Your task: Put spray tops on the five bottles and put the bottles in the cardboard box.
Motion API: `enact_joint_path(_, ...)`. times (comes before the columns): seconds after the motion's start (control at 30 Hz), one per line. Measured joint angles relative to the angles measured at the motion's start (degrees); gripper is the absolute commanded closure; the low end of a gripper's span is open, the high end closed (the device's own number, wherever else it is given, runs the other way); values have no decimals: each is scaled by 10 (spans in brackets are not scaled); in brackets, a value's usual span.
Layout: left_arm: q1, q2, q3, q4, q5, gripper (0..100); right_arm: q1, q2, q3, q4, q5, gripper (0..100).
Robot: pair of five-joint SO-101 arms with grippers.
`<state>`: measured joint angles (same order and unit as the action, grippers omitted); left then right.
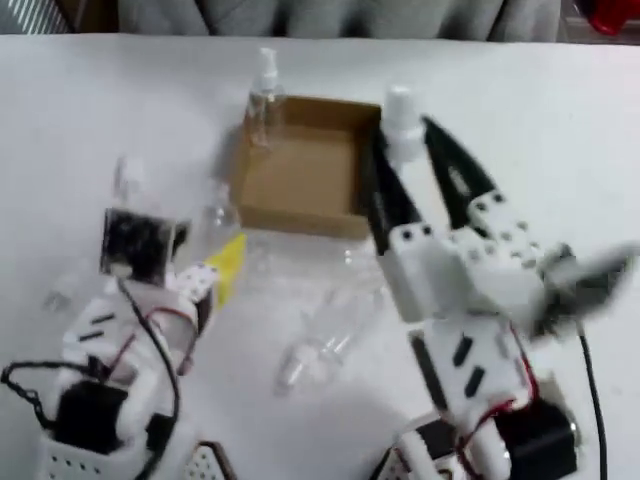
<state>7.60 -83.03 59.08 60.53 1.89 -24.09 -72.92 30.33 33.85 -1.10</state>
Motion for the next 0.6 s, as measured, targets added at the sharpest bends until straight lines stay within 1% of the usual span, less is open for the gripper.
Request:
enact_joint_path(0.2, 1, -102, 73, -58, 11, 943, 1, -1, 3, -144, -1, 983)
enact_joint_path(0.3, 1, -170, 120, -99, 11, 945, -1, 19, 2, -200, -1, 983)
enact_joint_path(0.37, 1, -204, 149, -127, 11, 945, -1, 43, 1, -218, -1, 983)
enact_joint_path(0.43, 1, -211, 166, -149, 11, 945, -1, 77, -11, -223, -1, 983)
enact_joint_path(0.6, 2, -212, 185, -182, 11, 946, -62, 168, -78, -224, -1, 983)
